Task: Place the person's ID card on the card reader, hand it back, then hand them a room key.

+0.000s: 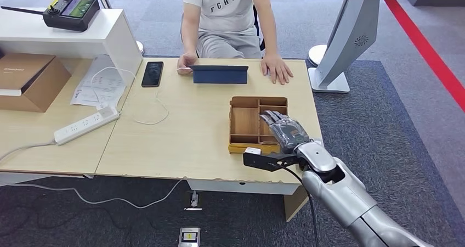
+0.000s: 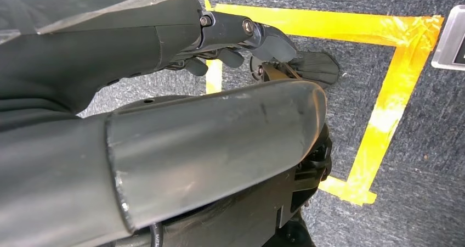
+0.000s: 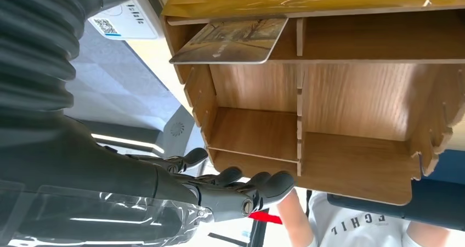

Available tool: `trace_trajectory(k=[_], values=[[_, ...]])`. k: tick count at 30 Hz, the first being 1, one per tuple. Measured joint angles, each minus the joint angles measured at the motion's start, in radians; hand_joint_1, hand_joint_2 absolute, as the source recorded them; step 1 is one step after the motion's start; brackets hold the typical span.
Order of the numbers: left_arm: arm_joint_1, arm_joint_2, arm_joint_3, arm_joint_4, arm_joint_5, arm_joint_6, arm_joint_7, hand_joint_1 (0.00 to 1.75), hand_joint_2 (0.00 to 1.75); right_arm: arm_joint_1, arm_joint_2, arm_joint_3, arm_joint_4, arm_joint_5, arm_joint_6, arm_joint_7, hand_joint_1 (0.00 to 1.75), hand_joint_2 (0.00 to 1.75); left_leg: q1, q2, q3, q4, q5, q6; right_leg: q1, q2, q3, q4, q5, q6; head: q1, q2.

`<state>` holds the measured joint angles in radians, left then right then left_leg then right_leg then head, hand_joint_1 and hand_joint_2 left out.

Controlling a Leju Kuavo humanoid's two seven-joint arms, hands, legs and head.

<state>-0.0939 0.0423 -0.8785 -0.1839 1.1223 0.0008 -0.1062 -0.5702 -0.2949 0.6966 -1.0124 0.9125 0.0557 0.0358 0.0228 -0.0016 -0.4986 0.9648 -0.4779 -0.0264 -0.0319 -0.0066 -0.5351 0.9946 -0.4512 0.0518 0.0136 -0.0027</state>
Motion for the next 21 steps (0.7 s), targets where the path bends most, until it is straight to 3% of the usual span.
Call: trace_trajectory(k=[21], values=[[0.000, 0.000, 0.000, 0.000, -0.002, 0.000, -0.001, 0.00, 0.00, 0.000, 0.000, -0.001, 0.036, 0.002, -0.002, 0.000, 0.00, 1.75, 0.000, 0.000, 0.000, 0.000, 0.000, 0.000, 0.000, 0.000, 0.000, 0.000, 0.000, 0.000, 0.000, 0.000]])
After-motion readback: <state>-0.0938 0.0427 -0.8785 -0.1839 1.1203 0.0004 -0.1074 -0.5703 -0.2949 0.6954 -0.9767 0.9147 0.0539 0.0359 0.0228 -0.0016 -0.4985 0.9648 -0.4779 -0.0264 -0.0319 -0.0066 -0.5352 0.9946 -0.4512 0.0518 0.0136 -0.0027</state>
